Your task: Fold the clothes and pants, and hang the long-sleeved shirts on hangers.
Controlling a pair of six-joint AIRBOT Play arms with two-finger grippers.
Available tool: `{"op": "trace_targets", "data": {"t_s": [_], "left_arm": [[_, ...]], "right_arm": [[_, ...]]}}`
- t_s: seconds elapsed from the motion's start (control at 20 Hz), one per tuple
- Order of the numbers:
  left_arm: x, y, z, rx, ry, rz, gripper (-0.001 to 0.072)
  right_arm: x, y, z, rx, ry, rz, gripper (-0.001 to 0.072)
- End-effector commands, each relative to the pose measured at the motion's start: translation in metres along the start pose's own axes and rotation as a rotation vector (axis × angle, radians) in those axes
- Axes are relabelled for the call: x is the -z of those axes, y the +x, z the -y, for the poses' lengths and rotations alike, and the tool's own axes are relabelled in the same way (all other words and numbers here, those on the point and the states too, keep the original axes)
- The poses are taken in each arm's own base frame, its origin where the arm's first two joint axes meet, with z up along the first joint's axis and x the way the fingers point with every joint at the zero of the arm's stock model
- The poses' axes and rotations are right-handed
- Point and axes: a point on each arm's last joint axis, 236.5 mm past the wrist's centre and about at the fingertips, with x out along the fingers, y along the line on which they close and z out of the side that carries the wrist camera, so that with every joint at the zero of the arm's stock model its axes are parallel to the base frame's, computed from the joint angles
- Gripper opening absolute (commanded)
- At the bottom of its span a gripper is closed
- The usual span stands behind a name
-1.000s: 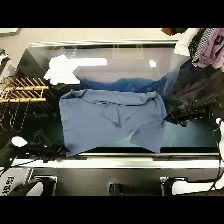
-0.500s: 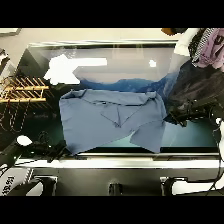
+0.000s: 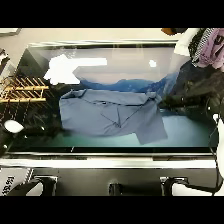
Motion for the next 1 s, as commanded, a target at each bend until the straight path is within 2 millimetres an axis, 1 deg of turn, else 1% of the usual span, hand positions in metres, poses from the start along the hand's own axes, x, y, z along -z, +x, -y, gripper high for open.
{"op": "trace_targets", "data": {"t_s": [0.0, 0.05, 0.1, 0.15, 0.2, 0.25, 0.3, 0.35, 0.4, 0.5, 0.55, 0.6, 0.65, 0.75, 0.8, 0.85, 0.9, 0.95], "left_arm": [[-0.091, -0.072, 0.079, 0.099, 0.203, 0.305, 0.0012], [-0.110, -0.102, 0.105, 0.117, 0.270, 0.388, 0.0012], [-0.128, -0.139, 0.131, 0.131, 0.334, 0.480, 0.0013], [-0.141, -0.177, 0.156, 0.144, 0.395, 0.573, 0.0013], [-0.148, -0.214, 0.178, 0.153, 0.450, 0.661, 0.0013], [-0.151, -0.255, 0.200, 0.161, 0.505, 0.755, 0.0013], [-0.149, -0.291, 0.217, 0.167, 0.547, 0.839, 0.0013], [-0.143, -0.329, 0.232, 0.173, 0.581, 0.924, 0.0013], [-0.134, -0.364, 0.243, 0.181, 0.598, 1.003, 0.0013], [-0.111, -0.418, 0.250, 0.185, 0.596, 1.129, 0.0013], [-0.098, -0.441, 0.248, 0.182, 0.582, 1.186, 0.0013], [-0.086, -0.458, 0.244, 0.171, 0.577, 1.232, 0.0013], [-0.074, -0.473, 0.240, 0.156, 0.580, 1.275, 0.0013], [-0.052, -0.495, 0.236, 0.144, 0.596, 1.337, 0.0013], [-0.046, -0.501, 0.234, 0.145, 0.588, 1.352, 0.0013], [-0.042, -0.502, 0.232, 0.142, 0.588, 1.350, 0.0013], [-0.041, -0.498, 0.230, 0.133, 0.586, 1.333, 0.0013], [-0.043, -0.491, 0.227, 0.120, 0.581, 1.305, 0.0013]], "right_arm": [[-0.077, -0.058, -0.089, -0.014, -0.170, 0.315, 0.0028], [-0.095, -0.090, -0.117, -0.033, -0.209, 0.397, 0.0028], [-0.109, -0.129, -0.148, -0.066, -0.245, 0.488, 0.0028], [-0.117, -0.172, -0.179, -0.090, -0.294, 0.583, 0.0028], [-0.118, -0.213, -0.205, -0.100, -0.351, 0.668, 0.0028], [-0.112, -0.256, -0.231, -0.116, -0.396, 0.749, 0.0028], [-0.102, -0.294, -0.250, -0.124, -0.424, 0.819, 0.0028], [-0.085, -0.332, -0.270, -0.140, -0.450, 0.890, 0.0028], [-0.066, -0.364, -0.285, -0.158, -0.471, 0.946, 0.0028], [-0.019, -0.420, -0.311, -0.205, -0.508, 1.052, 0.0028], [0.003, -0.441, -0.319, -0.219, -0.519, 1.092, 0.0028], [0.023, -0.459, -0.321, -0.224, -0.514, 1.126, 0.0028], [0.040, -0.473, -0.321, -0.218, -0.503, 1.155, 0.0028], [0.062, -0.493, -0.320, -0.222, -0.484, 1.201, 0.0028], [0.069, -0.499, -0.322, -0.234, -0.482, 1.216, 0.0028], [0.072, -0.501, -0.322, -0.239, -0.478, 1.216, 0.0028], [0.073, -0.498, -0.321, -0.236, -0.474, 1.202, 0.0028], [0.070, -0.490, -0.318, -0.221, -0.467, 1.173, 0.0028]]}}
